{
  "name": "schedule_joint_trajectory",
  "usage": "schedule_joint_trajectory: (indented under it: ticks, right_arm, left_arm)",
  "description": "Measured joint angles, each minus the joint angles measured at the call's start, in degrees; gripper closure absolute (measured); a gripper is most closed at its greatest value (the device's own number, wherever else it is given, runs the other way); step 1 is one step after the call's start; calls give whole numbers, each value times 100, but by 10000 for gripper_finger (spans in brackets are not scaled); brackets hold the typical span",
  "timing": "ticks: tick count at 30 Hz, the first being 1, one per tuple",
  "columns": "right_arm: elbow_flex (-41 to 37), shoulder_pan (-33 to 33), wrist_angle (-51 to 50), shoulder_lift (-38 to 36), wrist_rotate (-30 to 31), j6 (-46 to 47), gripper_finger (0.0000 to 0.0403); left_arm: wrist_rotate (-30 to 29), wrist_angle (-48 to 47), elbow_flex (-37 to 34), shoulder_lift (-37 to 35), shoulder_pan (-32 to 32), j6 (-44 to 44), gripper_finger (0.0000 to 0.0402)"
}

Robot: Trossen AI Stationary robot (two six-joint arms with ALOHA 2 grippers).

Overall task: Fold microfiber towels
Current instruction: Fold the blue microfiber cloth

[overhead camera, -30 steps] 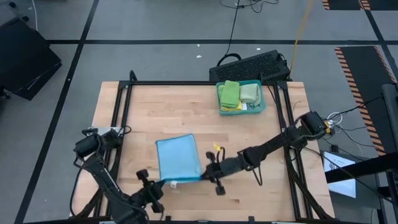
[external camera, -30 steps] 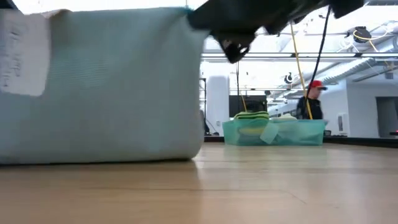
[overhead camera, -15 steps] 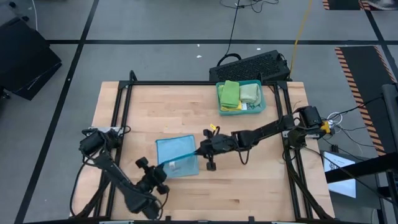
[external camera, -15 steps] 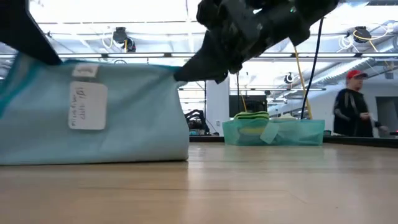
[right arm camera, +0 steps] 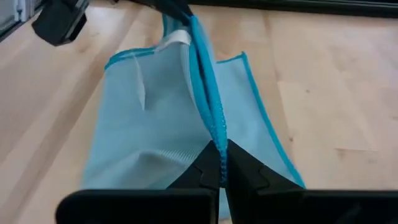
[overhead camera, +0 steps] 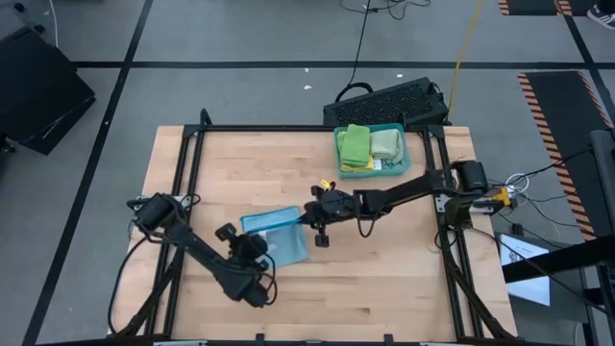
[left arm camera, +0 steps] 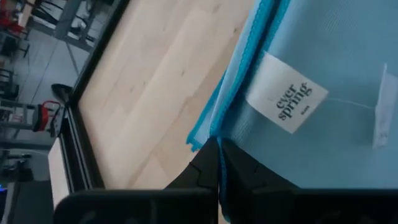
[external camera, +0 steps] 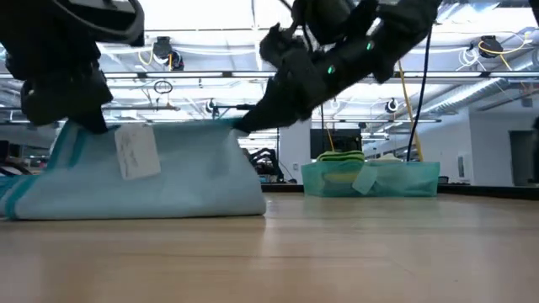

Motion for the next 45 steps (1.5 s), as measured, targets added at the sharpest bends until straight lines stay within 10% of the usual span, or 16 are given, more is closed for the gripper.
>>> schedule_joint_trajectory:
  ticks: [25, 35, 45]
  right_arm:
    - [-1, -525, 438, 518, 82, -273, 354]
    - [-3, -479, 475, 516, 455, -112, 234]
    - [-5, 180, 746, 516, -132, -24, 259]
  left_arm:
    - [103, 1284, -1077, 4, 853, 278, 387]
    - [-294, 835, -1005, 4, 886, 33, 296]
    - [-1026, 400, -824, -731, 731, -536, 270]
